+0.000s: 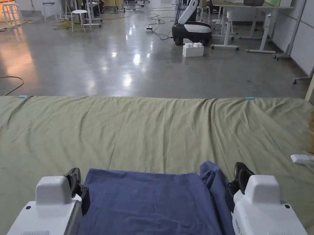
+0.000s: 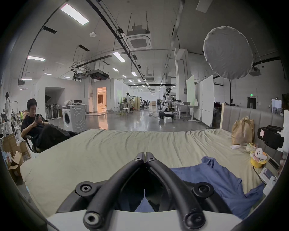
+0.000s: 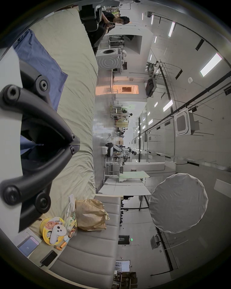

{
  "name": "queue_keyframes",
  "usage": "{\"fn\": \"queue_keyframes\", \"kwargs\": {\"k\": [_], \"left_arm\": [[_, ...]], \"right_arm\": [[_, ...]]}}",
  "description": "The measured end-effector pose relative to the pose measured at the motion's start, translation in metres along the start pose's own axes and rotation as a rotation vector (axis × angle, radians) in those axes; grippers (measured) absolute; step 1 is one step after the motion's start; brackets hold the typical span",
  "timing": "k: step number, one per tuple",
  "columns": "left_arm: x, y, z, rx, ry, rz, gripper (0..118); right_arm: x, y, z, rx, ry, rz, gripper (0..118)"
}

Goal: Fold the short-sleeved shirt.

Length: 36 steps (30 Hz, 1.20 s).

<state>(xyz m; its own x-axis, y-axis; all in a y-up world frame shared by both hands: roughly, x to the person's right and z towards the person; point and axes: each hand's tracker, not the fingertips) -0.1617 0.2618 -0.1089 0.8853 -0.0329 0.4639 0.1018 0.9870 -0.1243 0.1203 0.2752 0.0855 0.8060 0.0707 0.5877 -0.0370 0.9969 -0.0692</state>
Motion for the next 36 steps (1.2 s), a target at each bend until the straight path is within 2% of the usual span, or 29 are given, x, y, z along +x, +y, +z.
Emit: {"fn": "queue_keyframes", "kwargs": {"k": [7, 15, 16, 18, 19, 21, 23, 24, 25, 26, 30, 36], "left_arm": [[-0.017, -0.030, -0.037, -0.147, -0.025, 0.076, 0], [-0.052, -0.053, -0.163, -0.422, -0.084, 0.114, 0], [-0.054, -0.054, -0.178, -0.448, -0.084, 0.107, 4], [-0.058, -0.054, -0.212, -0.502, -0.074, 0.083, 20], [-0.059, -0.055, -0.225, -0.517, -0.068, 0.082, 38], [-0.061, -0.058, -0.252, -0.557, -0.083, 0.097, 42], [-0.060, -0.060, -0.274, -0.586, -0.076, 0.111, 62], [-0.060, -0.062, -0.285, -0.603, -0.080, 0.114, 67], [-0.059, -0.063, -0.294, -0.610, -0.081, 0.118, 68], [-0.058, -0.065, -0.304, -0.619, -0.081, 0.121, 70], [-0.055, -0.073, -0.342, -0.688, -0.068, 0.126, 81], [-0.048, -0.087, -0.371, -0.786, 0.005, 0.090, 82]], "right_arm": [[0.004, -0.013, -0.011, -0.052, 0.024, -0.007, 0], [0.010, -0.042, -0.039, -0.170, 0.046, -0.004, 0], [0.010, -0.046, -0.042, -0.182, 0.048, -0.001, 0], [0.011, -0.054, -0.048, -0.205, 0.049, 0.003, 0], [0.012, -0.057, -0.050, -0.214, 0.049, 0.004, 0], [0.014, -0.065, -0.056, -0.240, 0.049, 0.010, 0], [0.016, -0.071, -0.060, -0.261, 0.046, 0.008, 0], [0.018, -0.075, -0.063, -0.283, 0.046, 0.000, 0], [0.019, -0.079, -0.064, -0.332, 0.049, -0.027, 0], [0.021, -0.080, -0.066, -0.301, 0.042, -0.001, 0], [0.028, -0.089, -0.072, -0.336, 0.030, -0.004, 0], [0.036, -0.098, -0.078, -0.365, 0.019, 0.010, 0]]}}
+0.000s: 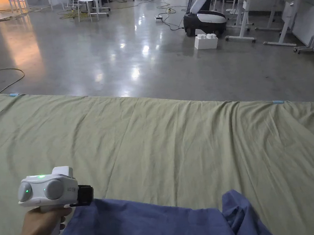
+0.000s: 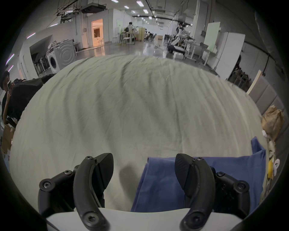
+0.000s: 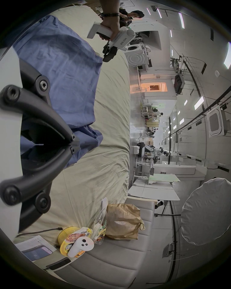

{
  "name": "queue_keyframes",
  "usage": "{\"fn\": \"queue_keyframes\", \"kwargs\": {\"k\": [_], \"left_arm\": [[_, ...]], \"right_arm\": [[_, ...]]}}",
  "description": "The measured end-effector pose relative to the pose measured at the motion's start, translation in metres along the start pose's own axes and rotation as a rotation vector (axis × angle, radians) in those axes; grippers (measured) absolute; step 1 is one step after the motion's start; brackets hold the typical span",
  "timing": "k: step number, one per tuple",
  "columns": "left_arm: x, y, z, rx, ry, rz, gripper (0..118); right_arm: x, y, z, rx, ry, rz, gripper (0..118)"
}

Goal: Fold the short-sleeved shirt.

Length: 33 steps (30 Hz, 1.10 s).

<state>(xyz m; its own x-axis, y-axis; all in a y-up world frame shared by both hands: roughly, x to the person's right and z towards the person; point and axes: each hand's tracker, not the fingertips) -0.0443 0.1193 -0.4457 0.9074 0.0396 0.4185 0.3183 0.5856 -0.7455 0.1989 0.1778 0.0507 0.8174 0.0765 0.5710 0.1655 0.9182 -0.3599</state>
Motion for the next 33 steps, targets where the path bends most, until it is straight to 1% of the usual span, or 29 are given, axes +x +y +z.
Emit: {"fn": "queue_keyframes", "kwargs": {"k": [2, 5, 8, 10, 11, 13, 15, 16, 18, 20, 21, 22, 23, 24, 25, 26, 27, 28, 29, 30, 31, 32, 33], "left_arm": [[0.000, -0.004, -0.006, -0.075, 0.039, -0.033, 82], [0.003, -0.016, -0.015, -0.143, 0.085, -0.123, 81], [0.002, -0.024, -0.013, -0.078, 0.067, -0.107, 81], [0.003, -0.023, -0.015, -0.092, 0.063, -0.103, 79], [0.004, -0.023, -0.015, -0.089, 0.065, -0.113, 76], [0.008, -0.021, -0.016, -0.079, 0.060, -0.144, 64], [0.013, -0.019, -0.018, -0.067, 0.047, -0.192, 63], [0.014, -0.019, -0.019, -0.065, 0.050, -0.202, 60], [0.014, -0.016, -0.021, -0.058, 0.040, -0.212, 47], [0.013, -0.011, -0.021, -0.060, 0.029, -0.214, 32], [0.013, -0.009, -0.016, -0.055, 0.019, -0.214, 21], [0.011, -0.008, -0.013, -0.049, 0.013, -0.218, 7], [0.011, -0.007, -0.011, -0.039, -0.023, -0.217, 5], [0.010, -0.006, -0.008, -0.040, -0.011, -0.219, 4], [0.014, -0.008, -0.001, -0.035, -0.010, -0.231, 4], [0.014, -0.008, 0.004, -0.016, -0.008, -0.241, 3], [0.014, -0.009, 0.011, 0.006, -0.010, -0.242, 3], [0.013, -0.010, 0.016, 0.020, -0.014, -0.235, 3], [0.014, -0.010, 0.023, 0.041, -0.021, -0.222, 3], [0.014, -0.009, 0.029, 0.057, -0.024, -0.215, 3], [0.014, -0.009, 0.035, 0.072, -0.027, -0.205, 3], [0.014, -0.010, 0.044, 0.079, -0.030, -0.206, 3], [0.013, -0.008, 0.050, 0.093, -0.033, -0.204, 3]], "right_arm": [[0.002, -0.002, -0.002, -0.010, -0.005, -0.002, 0], [0.004, -0.007, -0.004, -0.022, -0.006, -0.004, 0], [0.004, -0.009, -0.006, -0.029, -0.003, -0.002, 0], [0.005, -0.010, -0.008, -0.035, -0.001, -0.003, 0], [0.005, -0.010, -0.009, -0.037, -0.001, -0.003, 0], [0.007, -0.012, -0.011, -0.041, -0.003, -0.010, 0], [0.010, -0.013, -0.013, -0.048, -0.007, -0.017, 0], [0.012, -0.014, -0.014, -0.053, -0.010, -0.023, 0], [0.017, -0.016, -0.018, -0.070, -0.018, -0.034, 0], [0.024, -0.015, -0.023, -0.100, -0.025, -0.040, 0], [0.029, -0.014, -0.026, -0.119, -0.031, -0.048, 0], [0.033, -0.013, -0.029, -0.130, -0.038, -0.055, 1], [0.039, -0.011, -0.033, -0.146, -0.039, -0.064, 1], [0.046, -0.009, -0.039, -0.176, -0.043, -0.072, 1], [0.052, -0.006, -0.045, -0.198, -0.051, -0.077, 3], [0.057, -0.003, -0.052, -0.231, -0.051, -0.090, 10], [0.063, 0.001, -0.060, -0.239, -0.050, -0.096, 22], [0.070, 0.004, -0.072, -0.265, -0.045, -0.101, 43], [0.075, 0.007, -0.084, -0.314, -0.040, -0.110, 53], [0.079, 0.010, -0.095, -0.314, -0.037, -0.118, 57], [0.082, 0.013, -0.108, -0.337, -0.018, -0.122, 58], [0.085, 0.016, -0.123, -0.390, 0.008, -0.109, 58], [0.086, 0.017, -0.134, -0.400, 0.017, -0.113, 58]]}}
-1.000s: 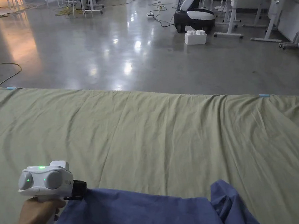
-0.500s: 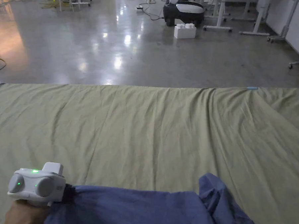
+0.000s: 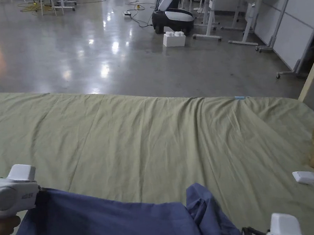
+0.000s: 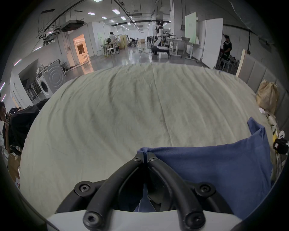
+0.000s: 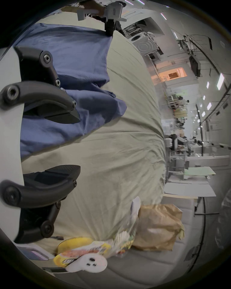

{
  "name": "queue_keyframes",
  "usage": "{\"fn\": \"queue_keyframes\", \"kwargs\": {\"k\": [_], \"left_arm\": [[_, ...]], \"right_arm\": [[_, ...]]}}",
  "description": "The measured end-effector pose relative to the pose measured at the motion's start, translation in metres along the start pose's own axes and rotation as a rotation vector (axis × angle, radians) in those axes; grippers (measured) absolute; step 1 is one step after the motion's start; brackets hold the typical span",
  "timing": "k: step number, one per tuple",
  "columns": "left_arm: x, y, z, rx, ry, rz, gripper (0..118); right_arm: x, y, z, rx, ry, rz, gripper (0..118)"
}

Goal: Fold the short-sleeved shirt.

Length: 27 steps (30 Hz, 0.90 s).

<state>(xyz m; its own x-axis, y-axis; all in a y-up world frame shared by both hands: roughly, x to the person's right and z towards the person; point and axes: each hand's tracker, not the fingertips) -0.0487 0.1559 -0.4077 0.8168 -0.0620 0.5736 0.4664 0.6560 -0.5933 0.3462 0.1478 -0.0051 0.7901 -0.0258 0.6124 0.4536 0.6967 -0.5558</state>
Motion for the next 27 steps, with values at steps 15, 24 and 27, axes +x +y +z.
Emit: {"fn": "queue_keyframes", "kwargs": {"k": [15, 24, 27], "left_arm": [[-0.016, -0.011, 0.055, 0.065, 0.023, 0.013, 3], [-0.011, -0.019, 0.055, 0.062, 0.022, 0.005, 3], [-0.014, -0.015, 0.065, 0.088, 0.025, 0.009, 3]], "right_arm": [[-0.038, 0.019, -0.068, -0.207, -0.012, 0.109, 44], [-0.059, 0.015, -0.060, -0.141, -0.051, 0.217, 3], [-0.049, 0.023, -0.042, -0.063, -0.092, 0.176, 3]]}}
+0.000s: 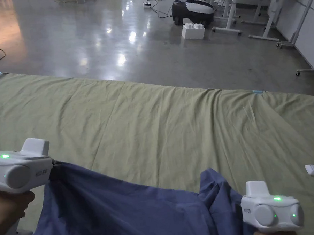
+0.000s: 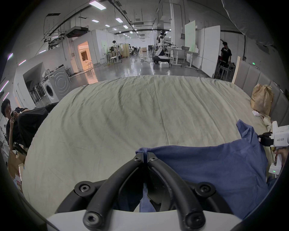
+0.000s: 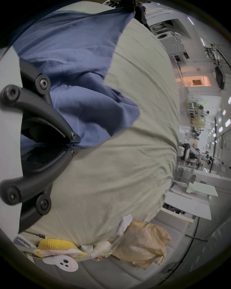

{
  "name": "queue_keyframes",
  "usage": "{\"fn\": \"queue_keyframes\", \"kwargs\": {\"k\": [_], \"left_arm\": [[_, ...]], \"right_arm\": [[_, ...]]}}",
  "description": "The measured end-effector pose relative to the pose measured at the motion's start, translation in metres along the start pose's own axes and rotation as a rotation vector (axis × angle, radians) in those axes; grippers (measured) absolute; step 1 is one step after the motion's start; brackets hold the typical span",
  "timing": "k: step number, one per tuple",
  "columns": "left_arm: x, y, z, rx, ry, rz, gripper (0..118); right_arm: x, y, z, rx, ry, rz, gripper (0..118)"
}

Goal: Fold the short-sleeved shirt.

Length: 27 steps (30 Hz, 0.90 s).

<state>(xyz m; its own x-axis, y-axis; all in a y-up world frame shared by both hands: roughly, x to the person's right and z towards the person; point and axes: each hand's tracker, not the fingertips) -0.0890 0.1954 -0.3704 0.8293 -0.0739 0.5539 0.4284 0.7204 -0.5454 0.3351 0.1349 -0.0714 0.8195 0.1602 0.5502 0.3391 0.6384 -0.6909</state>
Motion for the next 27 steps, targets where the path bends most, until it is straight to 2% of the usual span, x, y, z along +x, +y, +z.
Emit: {"fn": "queue_keyframes", "kwargs": {"k": [8, 13, 21, 25, 27], "left_arm": [[-0.010, 0.023, 0.053, 0.118, 0.000, 0.019, 3], [-0.021, 0.038, 0.102, 0.196, 0.016, 0.053, 3], [-0.040, 0.073, 0.190, 0.334, 0.033, 0.088, 3], [-0.048, 0.097, 0.231, 0.402, 0.045, 0.095, 3], [-0.051, 0.111, 0.243, 0.428, 0.055, 0.096, 3]], "right_arm": [[0.049, 0.039, 0.081, 0.236, -0.048, -0.081, 3], [0.070, 0.059, 0.144, 0.355, -0.068, -0.095, 3], [0.086, 0.086, 0.248, 0.565, -0.063, -0.076, 3], [0.087, 0.109, 0.297, 0.708, -0.101, -0.009, 3], [0.090, 0.120, 0.311, 0.697, -0.084, -0.062, 3]]}}
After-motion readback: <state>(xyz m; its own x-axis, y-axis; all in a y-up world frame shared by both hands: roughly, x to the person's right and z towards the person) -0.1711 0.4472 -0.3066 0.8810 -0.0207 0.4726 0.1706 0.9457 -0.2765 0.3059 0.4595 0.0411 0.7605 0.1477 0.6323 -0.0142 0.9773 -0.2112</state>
